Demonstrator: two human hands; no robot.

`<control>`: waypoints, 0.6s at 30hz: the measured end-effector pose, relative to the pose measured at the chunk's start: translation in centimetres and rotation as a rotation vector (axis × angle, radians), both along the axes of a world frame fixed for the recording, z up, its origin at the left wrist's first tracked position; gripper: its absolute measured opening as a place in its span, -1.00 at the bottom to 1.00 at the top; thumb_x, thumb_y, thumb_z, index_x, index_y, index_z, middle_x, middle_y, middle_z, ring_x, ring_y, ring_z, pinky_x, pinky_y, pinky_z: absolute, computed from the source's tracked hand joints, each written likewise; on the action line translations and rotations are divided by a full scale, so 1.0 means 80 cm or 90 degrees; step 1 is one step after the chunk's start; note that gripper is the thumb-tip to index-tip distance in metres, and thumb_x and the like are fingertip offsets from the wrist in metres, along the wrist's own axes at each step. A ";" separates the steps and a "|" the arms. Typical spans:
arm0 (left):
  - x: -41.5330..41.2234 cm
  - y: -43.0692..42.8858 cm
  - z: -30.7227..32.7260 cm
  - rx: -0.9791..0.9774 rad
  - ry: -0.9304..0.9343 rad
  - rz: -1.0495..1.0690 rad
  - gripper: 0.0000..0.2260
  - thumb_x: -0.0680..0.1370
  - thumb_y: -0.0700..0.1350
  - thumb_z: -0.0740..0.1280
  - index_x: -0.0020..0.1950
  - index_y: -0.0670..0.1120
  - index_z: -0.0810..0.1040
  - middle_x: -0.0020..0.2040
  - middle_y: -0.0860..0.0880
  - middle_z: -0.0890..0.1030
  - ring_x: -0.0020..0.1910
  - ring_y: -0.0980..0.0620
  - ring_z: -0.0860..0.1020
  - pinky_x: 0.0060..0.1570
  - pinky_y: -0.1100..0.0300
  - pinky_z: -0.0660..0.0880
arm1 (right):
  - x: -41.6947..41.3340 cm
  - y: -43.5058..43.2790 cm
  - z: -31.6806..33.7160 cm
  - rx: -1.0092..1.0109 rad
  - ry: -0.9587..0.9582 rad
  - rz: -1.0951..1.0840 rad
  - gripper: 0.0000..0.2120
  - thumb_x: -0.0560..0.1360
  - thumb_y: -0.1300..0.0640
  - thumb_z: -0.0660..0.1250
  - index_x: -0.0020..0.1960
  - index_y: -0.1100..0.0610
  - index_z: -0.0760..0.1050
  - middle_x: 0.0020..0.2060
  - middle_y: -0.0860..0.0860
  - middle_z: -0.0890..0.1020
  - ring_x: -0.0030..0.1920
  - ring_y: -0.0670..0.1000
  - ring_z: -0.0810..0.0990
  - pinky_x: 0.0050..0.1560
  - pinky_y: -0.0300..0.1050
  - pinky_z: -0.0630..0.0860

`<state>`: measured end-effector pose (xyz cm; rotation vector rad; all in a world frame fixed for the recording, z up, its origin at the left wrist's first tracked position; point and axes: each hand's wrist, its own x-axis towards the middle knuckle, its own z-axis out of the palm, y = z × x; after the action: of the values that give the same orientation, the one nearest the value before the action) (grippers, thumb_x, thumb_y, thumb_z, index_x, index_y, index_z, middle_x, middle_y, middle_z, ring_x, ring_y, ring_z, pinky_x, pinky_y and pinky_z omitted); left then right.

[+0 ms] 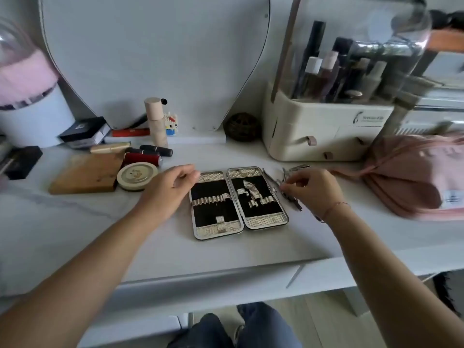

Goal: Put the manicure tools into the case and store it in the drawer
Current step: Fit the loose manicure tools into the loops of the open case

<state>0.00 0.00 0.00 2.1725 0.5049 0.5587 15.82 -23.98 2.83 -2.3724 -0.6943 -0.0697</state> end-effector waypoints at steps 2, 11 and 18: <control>0.002 0.002 0.001 -0.010 -0.001 0.002 -0.59 0.52 0.12 0.24 0.29 -0.05 0.50 0.26 0.03 0.55 0.25 0.13 0.46 0.21 0.27 0.30 | 0.000 0.004 0.001 -0.046 0.000 -0.024 -0.88 0.33 0.00 0.47 -0.31 0.00 0.57 -0.39 -0.09 0.52 -0.27 -0.03 0.48 -0.34 -0.23 0.30; 0.009 0.007 0.005 -0.064 0.019 -0.014 -0.70 0.54 0.01 0.28 0.22 -0.06 0.55 0.13 0.07 0.57 0.18 0.13 0.49 0.18 0.30 0.31 | 0.009 0.005 0.001 -0.084 0.049 -0.029 -0.79 0.37 0.02 0.45 -0.32 0.15 0.62 -0.52 -0.04 0.54 -0.56 -0.13 0.48 -0.46 -0.26 0.34; 0.022 0.025 0.016 0.000 0.074 -0.050 -0.70 0.55 0.07 0.25 0.18 -0.02 0.59 0.06 0.08 0.64 0.09 0.12 0.56 0.15 0.18 0.44 | 0.011 0.005 0.006 0.018 0.143 0.004 -0.69 0.42 0.02 0.41 -0.33 0.26 0.57 -0.50 0.24 0.53 -0.52 0.03 0.40 -0.39 -0.18 0.32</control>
<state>1.76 2.02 1.30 2.2243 0.4792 0.3911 16.66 -23.57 3.30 -2.3048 -0.5892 0.1850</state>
